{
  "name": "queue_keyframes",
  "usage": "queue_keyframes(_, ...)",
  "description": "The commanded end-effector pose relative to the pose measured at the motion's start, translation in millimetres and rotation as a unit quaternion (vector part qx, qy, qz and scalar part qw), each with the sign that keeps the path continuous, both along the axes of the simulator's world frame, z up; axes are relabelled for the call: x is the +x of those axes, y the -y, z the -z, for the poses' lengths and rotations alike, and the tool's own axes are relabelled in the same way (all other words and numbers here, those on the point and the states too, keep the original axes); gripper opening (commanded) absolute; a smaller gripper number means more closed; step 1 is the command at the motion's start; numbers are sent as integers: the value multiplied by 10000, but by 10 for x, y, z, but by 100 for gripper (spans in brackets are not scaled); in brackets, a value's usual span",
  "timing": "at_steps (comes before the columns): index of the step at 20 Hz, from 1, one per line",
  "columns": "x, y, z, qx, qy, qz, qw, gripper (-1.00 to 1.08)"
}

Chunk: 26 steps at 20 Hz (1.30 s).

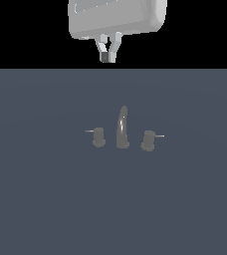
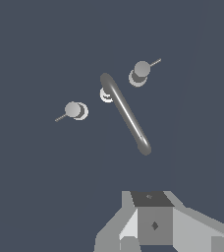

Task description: Turn on the faucet by rotating a designated handle.

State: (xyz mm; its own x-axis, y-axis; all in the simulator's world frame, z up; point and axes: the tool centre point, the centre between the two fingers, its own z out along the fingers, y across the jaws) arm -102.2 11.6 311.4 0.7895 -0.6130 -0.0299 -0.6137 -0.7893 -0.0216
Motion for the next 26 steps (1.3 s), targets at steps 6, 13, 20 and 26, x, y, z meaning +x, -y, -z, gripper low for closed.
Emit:
queue_keyframes(6, 416, 192, 501, -29, -4, 1027, 9947, -100)
queue_keyframes(13, 768, 465, 977, -67, -13, 1998, 9798, -100)
queue_keyframes(20, 1080, 842, 1484, -116, -22, 3024, 9531, -100)
queue_keyframes(26, 1281, 1227, 1916, -157, -28, 3893, 9210, -100)
